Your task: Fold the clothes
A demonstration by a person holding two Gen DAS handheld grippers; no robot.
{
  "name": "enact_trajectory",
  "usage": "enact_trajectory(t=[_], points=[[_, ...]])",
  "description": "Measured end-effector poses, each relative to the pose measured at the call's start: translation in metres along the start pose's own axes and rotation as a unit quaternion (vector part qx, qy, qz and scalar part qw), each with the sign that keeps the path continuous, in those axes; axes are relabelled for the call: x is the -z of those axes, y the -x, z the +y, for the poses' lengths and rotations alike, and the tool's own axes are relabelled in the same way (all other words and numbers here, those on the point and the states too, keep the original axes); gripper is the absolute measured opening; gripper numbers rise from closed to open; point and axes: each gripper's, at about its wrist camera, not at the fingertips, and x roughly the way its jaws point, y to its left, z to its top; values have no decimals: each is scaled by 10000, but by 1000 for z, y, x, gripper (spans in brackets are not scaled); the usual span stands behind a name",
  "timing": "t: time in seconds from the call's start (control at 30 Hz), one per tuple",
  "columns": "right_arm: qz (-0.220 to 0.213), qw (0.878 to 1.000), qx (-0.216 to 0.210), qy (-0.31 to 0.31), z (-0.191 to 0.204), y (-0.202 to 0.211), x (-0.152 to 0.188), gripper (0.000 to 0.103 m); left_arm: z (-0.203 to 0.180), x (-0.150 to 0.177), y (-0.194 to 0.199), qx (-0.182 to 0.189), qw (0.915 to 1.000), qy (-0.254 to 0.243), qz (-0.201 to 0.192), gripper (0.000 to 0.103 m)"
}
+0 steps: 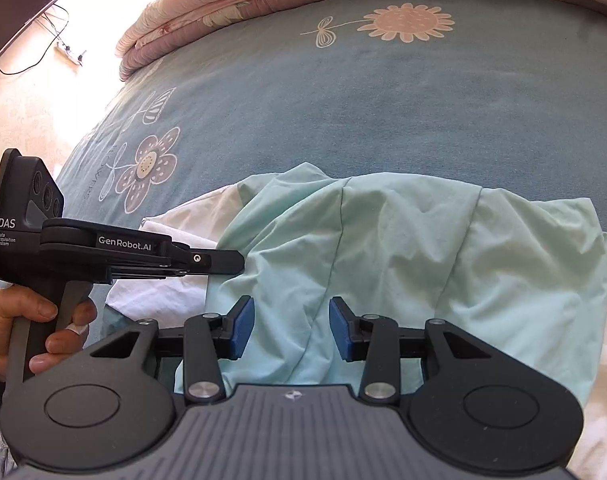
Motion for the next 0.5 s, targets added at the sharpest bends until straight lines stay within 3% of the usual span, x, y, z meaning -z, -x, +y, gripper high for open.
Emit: enact_trajectory(t=[0.13, 0.2, 0.33, 0.43, 0.5], points=[[568, 9984, 62, -50, -7, -36, 9, 47, 8, 1, -14, -113, 9996, 58, 235, 1], [502, 9987, 27, -33, -7, -21, 10, 47, 7, 3, -9, -72, 9998, -21, 192, 5], [-280, 9996, 57, -11, -20, 39, 7, 50, -13, 0, 18, -10, 9985, -532, -98, 6], [-666, 9953, 686, 122, -38, 59, 0, 53, -38, -2, 24, 262, 9945, -983, -243, 10], [-758, 9924, 952, 160, -50, 57, -7, 53, -56, 0, 15, 485, 9891, -1373, -195, 23]])
